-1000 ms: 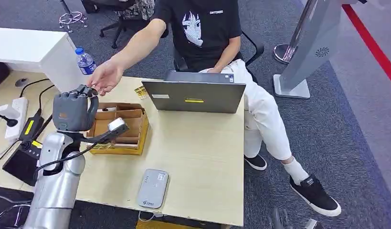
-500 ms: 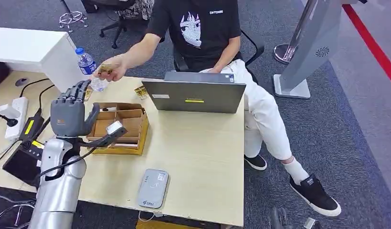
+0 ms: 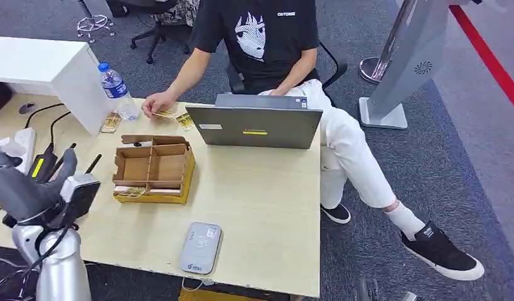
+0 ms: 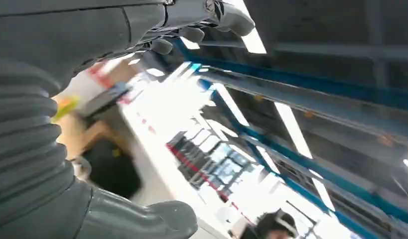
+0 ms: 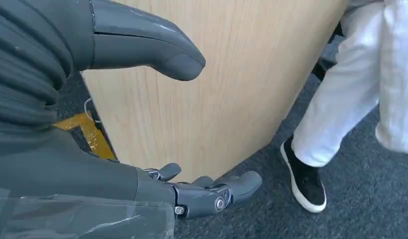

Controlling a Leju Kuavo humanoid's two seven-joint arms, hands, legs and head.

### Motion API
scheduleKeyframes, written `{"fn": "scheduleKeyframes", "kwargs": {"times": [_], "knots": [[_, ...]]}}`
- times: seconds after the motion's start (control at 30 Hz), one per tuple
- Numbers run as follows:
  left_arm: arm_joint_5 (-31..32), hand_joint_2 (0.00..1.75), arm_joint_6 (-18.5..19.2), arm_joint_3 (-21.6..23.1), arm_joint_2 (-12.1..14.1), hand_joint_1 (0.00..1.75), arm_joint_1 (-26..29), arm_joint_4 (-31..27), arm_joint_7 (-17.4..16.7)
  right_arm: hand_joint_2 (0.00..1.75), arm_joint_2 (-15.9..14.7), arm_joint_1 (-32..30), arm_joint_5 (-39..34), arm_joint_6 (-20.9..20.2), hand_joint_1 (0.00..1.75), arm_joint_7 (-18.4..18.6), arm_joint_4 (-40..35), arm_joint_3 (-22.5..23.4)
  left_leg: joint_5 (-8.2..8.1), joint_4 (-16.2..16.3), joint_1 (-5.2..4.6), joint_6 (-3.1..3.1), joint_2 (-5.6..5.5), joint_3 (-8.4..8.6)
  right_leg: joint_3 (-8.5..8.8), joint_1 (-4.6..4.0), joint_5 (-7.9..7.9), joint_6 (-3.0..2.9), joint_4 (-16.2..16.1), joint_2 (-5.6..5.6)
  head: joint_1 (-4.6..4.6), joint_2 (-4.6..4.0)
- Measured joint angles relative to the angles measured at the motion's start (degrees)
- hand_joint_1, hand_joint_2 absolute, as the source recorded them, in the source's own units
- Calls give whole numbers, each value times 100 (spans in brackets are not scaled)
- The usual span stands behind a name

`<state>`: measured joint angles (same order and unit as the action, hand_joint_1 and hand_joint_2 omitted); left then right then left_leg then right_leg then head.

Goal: Pass the card to the sensor for recognition and then transmit it.

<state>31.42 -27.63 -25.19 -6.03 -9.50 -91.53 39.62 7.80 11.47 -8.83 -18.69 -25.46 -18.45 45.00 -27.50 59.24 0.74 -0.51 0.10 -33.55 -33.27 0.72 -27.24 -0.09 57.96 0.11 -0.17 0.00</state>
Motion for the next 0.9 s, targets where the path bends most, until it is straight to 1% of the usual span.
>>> {"fn": "scheduleKeyframes", "kwargs": {"times": [0.03, 0.07, 0.1, 0.13, 0.17, 0.23, 0.3, 0.37, 0.43, 0.47, 0.5, 0.53, 0.57, 0.6, 0.63, 0.67, 0.7, 0.73, 0.83, 0.9], "knots": [[-438, 175, 24, -119, -11, 0, 104, -53, 11, 175, -2, -29, -18, -15, 0, -15, -18, 2, 0, -1, 0, 0, -1, -1, 0, 0, -1, 0, 0, 0, 0, 0], [-1003, 175, 150, -284, -24, 0, 180, -77, 13, 175, -4, -54, -33, -44, 0, -39, -29, 4, 0, -1, 1, 0, -3, -2, 0, 0, -2, 0, 0, -3, -2, 0], [-1424, 175, 307, -478, -35, 0, 223, -75, 16, 175, -9, -77, -31, -78, 0, -63, -46, 9, 0, -1, 3, 0, -4, -3, -1, 0, -3, 0, 0, -5, 0, 0], [-1700, 175, 473, -679, -44, 0, 245, -59, 16, 175, -9, -91, -22, -94, 0, -85, -57, 11, 0, -2, 6, 0, -6, -7, 1, -1, -3, 0, 0, -7, 2, 0], [-2012, 175, 672, -972, -42, 0, 251, 6, 18, 175, -13, -97, 23, -107, 0, -101, -68, 24, 1, -2, 7, -1, -4, -6, 0, -1, -3, 0, 0, -5, 4, 0], [-2446, 175, 969, -1414, -11, 0, 251, 196, 22, 175, -20, -112, 113, -140, 0, -103, -70, 61, 1, -2, 6, -1, 0, -1, 1, -1, -2, -1, 1, 0, -6, 0], [-2638, 175, 1297, -1899, -7, 0, 249, 419, 22, 175, -24, -137, 168, -173, 0, -103, -88, 109, 2, -1, 7, -1, -1, -3, 1, -2, -2, -1, 1, -3, -4, 0], [-2755, 175, 1506, -2262, 11, 0, 209, 621, 22, 175, -24, -140, 177, -177, 0, -100, -101, 125, 2, -2, 6, -1, -2, -3, 2, -2, -2, -1, 1, -4, -7, 0], [-2927, 175, 1850, -2783, 107, 0, 109, 1060, 29, 175, -26, -135, 220, -177, 0, -92, -105, 131, 2, -3, 6, -1, -1, -2, 6, -1, -2, -1, 2, -3, -6, 0], [-2986, 175, 2023, -3049, 162, 16, 71, 1303, 33, 175, -26, -130, 249, -181, 0, -83, -109, 131, 1, -4, 6, -1, 3, -2, 6, -1, -1, -2, 2, 1, -2, 0], [-3002, 175, 2235, -3411, 266, 61, 38, 1683, 31, 175, -26, -128, 267, -184, 0, -74, -112, 131, 1, -4, 6, -1, 8, 1, 4, -1, -1, -2, 2, 9, -13, 0], [-2980, 175, 2348, -3659, 352, 61, 11, 1990, 31, 175, -31, -123, 267, -184, 0, -68, -116, 131, 1, -4, 6, -1, 9, 3, 2, -1, -1, -2, 1, 10, -9, 0], [-2947, 175, 2422, -3932, 479, 79, -20, 2390, 31, 175, -33, -111, 267, -184, 0, -55, -116, 131, 1, -4, 6, -1, 8, 2, 2, -1, -2, -2, 2, 9, -9, 0], [-2934, 175, 2428, -4192, 610, 171, -49, 2777, 31, 175, -37, -92, 269, -184, 24, -39, -114, 131, 1, -4, 7, -1, 8, 2, 1, -1, -2, -2, 2, 8, -7, 0], [-2936, 175, 2413, -4386, 715, 175, -63, 3092, 31, 175, -39, -70, 271, -184, 96, -33, -114, 131, 1, -4, 7, -1, 8, 2, 0, -1, -2, -2, 2, 8, -11, 0], [-2989, 175, 2384, -4569, 787, 175, -60, 3378, 31, 175, -39, -50, 277, -184, 155, -31, -114, 131, 1, -4, 7, -1, 8, 1, -1, -2, -3, -2, 2, 8, -9, 0], [-3136, 175, 2326, -4691, 865, 175, -54, 3640, 33, 175, -39, -31, 308, -183, 169, -24, -114, 131, 1, -4, 8, -1, 7, 0, -1, -2, -3, -2, 1, 7, -4, 0], [-3229, 175, 2273, -4720, 920, 175, -41, 3852, 33, 175, -42, -13, 352, -181, 175, -15, -114, 131, 1, -4, 7, -1, 3, -2, -1, -3, -3, -2, 0, 2, 0, 0], [-3303, 175, 2199, -4827, 1132, 175, -45, 4538, 40, 175, -39, 38, 369, -181, 175, -13, -114, 129, 1, -4, 5, -1, -1, -3, 3, -2, -3, -1, 0, -2, -2, 0], [-3450, 175, 2280, -4973, 1351, 175, -65, 5271, 26, 175, -39, 79, 422, -181, 175, 31, -109, 122, 1, -4, 2, -1, -1, -1, 3, -1, -2, -1, 1, -1, -4, 0]]}}
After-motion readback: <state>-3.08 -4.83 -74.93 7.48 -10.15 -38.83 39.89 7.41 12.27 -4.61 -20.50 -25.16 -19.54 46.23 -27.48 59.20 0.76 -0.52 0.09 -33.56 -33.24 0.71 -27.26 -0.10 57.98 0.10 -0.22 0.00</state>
